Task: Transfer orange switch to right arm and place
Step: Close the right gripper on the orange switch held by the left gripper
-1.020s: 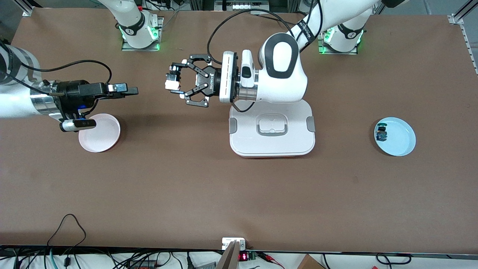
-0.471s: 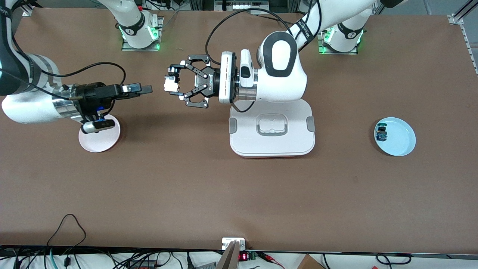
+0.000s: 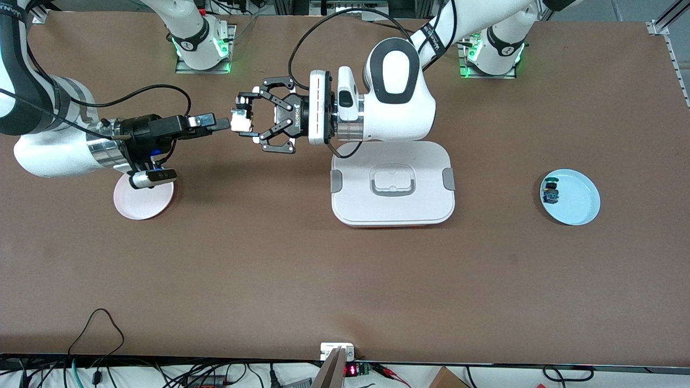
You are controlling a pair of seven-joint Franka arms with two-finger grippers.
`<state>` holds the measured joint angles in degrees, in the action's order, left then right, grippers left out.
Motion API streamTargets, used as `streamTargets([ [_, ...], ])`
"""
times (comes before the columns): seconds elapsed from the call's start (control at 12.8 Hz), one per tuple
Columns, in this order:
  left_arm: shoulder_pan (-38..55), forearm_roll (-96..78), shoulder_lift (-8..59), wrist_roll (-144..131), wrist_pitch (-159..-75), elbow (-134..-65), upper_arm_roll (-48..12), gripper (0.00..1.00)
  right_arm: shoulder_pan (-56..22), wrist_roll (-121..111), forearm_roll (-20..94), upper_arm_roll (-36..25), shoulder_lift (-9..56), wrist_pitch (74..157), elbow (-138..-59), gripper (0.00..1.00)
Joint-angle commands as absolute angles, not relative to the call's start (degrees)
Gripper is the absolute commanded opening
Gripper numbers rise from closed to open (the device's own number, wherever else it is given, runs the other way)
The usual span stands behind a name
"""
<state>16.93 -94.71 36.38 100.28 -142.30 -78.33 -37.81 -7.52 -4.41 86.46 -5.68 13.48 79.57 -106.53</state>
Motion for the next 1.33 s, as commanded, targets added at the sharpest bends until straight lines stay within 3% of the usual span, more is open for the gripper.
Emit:
streamTargets([
  [0.0,18.28,-96.24,37.53,100.46,-142.91,-75.94,-37.18,0.01,-7.47,-2.46,88.42,-4.40,12.13,81.04,-107.23,1.00],
  [1.25,18.28,-96.33,37.70,100.46,-142.91,-75.94,-37.09,0.01,-9.14,-3.07,88.42,-2.20,10.72,87.10,-109.25,0.94],
])
